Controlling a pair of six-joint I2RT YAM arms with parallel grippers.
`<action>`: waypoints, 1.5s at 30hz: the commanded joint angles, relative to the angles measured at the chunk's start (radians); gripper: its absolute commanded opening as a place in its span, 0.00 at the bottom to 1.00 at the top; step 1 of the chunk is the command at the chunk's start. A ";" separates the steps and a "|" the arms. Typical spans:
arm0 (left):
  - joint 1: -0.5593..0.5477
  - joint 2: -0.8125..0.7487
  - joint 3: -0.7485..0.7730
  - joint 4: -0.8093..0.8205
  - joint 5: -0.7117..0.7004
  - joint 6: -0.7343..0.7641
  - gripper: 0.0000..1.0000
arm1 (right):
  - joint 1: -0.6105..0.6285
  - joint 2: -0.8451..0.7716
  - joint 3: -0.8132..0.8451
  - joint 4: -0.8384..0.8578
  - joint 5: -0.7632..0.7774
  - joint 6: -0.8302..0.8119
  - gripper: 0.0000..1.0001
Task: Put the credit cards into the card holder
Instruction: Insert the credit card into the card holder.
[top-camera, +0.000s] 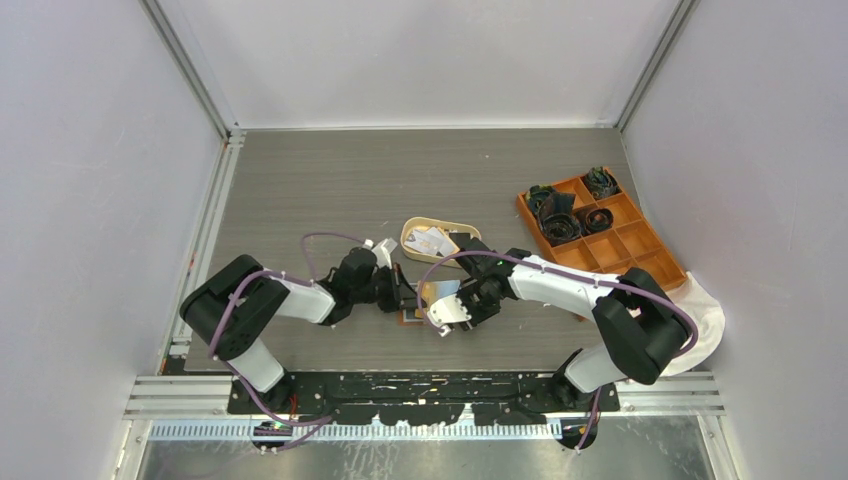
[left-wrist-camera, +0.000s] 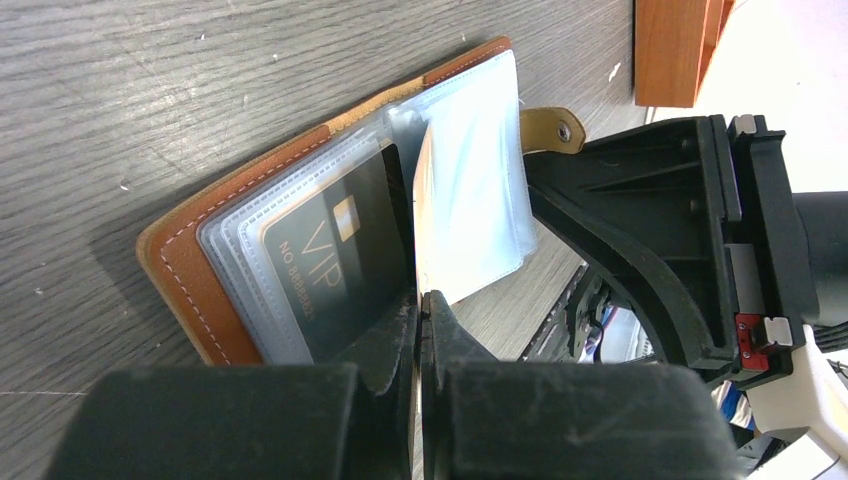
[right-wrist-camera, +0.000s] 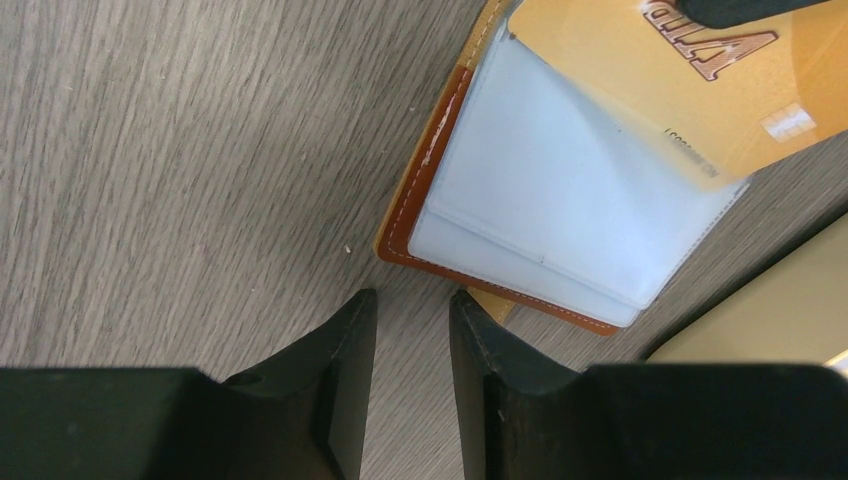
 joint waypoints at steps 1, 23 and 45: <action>0.010 -0.022 0.026 -0.060 0.007 0.051 0.00 | 0.009 0.024 0.000 -0.019 -0.037 -0.001 0.38; 0.013 -0.012 0.055 -0.105 -0.017 0.097 0.00 | 0.013 0.032 0.003 -0.022 -0.037 0.001 0.37; -0.001 0.013 0.016 -0.030 -0.037 0.073 0.00 | 0.032 0.044 0.004 -0.025 -0.036 0.002 0.36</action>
